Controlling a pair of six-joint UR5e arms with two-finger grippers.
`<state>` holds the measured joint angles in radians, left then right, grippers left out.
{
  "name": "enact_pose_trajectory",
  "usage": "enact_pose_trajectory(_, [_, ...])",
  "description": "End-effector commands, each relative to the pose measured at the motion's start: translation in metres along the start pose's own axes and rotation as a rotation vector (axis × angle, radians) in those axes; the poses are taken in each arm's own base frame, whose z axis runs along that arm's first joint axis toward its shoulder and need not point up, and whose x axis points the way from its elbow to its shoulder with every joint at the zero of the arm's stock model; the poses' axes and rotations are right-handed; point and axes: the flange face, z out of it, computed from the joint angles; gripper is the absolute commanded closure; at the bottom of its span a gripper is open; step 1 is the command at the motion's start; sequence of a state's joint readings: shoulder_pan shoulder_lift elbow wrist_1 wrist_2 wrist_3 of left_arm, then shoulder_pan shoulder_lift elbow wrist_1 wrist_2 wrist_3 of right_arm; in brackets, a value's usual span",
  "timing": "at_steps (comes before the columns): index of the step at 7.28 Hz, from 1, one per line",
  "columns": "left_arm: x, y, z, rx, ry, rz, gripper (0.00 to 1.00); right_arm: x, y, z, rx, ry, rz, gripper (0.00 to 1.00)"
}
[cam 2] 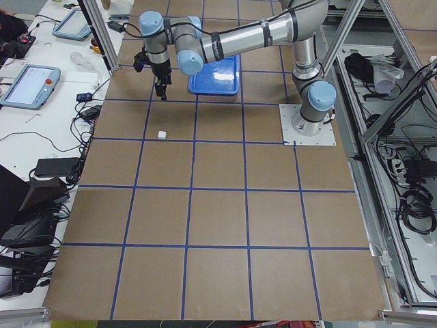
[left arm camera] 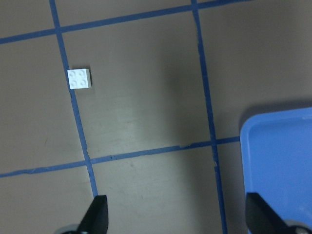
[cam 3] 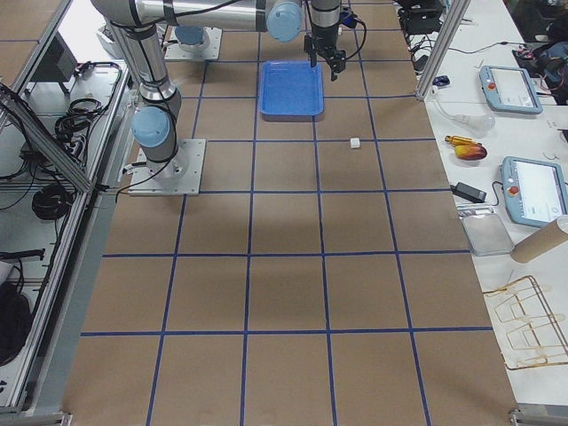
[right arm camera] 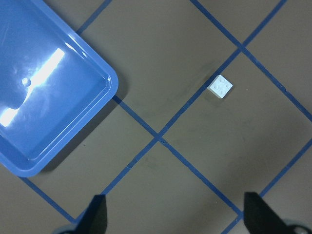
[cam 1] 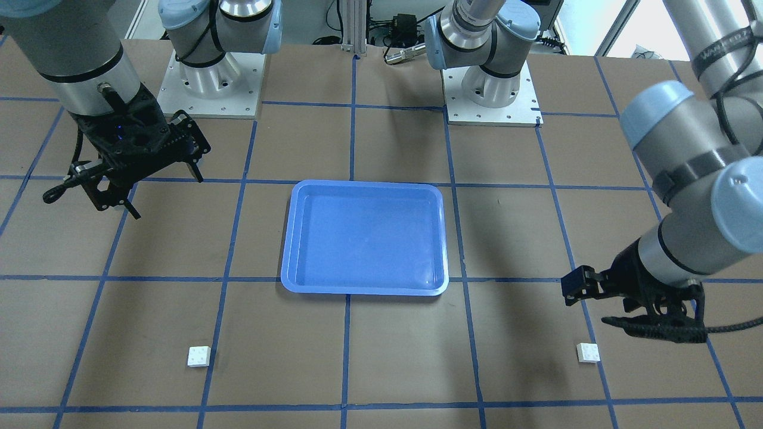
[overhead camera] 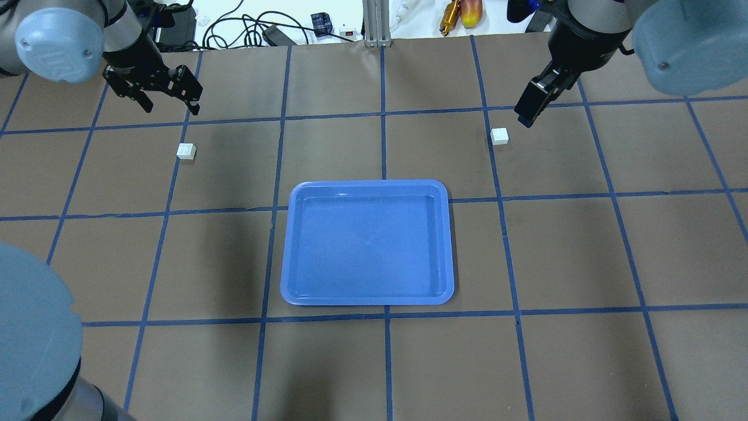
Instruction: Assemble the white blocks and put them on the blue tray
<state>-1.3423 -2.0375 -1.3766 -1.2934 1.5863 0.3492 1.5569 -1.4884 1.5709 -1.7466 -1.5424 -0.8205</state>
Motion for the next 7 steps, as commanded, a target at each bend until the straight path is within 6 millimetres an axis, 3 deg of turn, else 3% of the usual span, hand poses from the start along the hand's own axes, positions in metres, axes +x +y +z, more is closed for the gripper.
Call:
enact_pose_trajectory(1, [-0.047, -0.030, 0.090, 0.025, -0.016, 0.021, 0.00, -0.007, 0.005, 0.039, 0.012, 0.005, -0.277, 0.00])
enact_pose_trajectory(2, [-0.059, -0.032, 0.119, -0.001, -0.003, 0.008, 0.00, -0.005, 0.010, 0.060, 0.033, 0.038, -0.333, 0.00])
enact_pose_trajectory(4, [-0.060, -0.030, 0.133, -0.015, 0.000, 0.010, 0.00, 0.005, 0.005, 0.095, 0.052, 0.096, -0.470, 0.00])
enact_pose_trajectory(5, [-0.060, -0.031, 0.135, -0.018, -0.002, 0.004, 0.00, 0.021, 0.003, 0.094, 0.042, 0.107, -0.464, 0.00])
enact_pose_trajectory(7, [-0.056, -0.024, 0.152, -0.048, 0.008, 0.006, 0.00, 0.090, -0.005, 0.139, 0.095, 0.021, -0.498, 0.00])
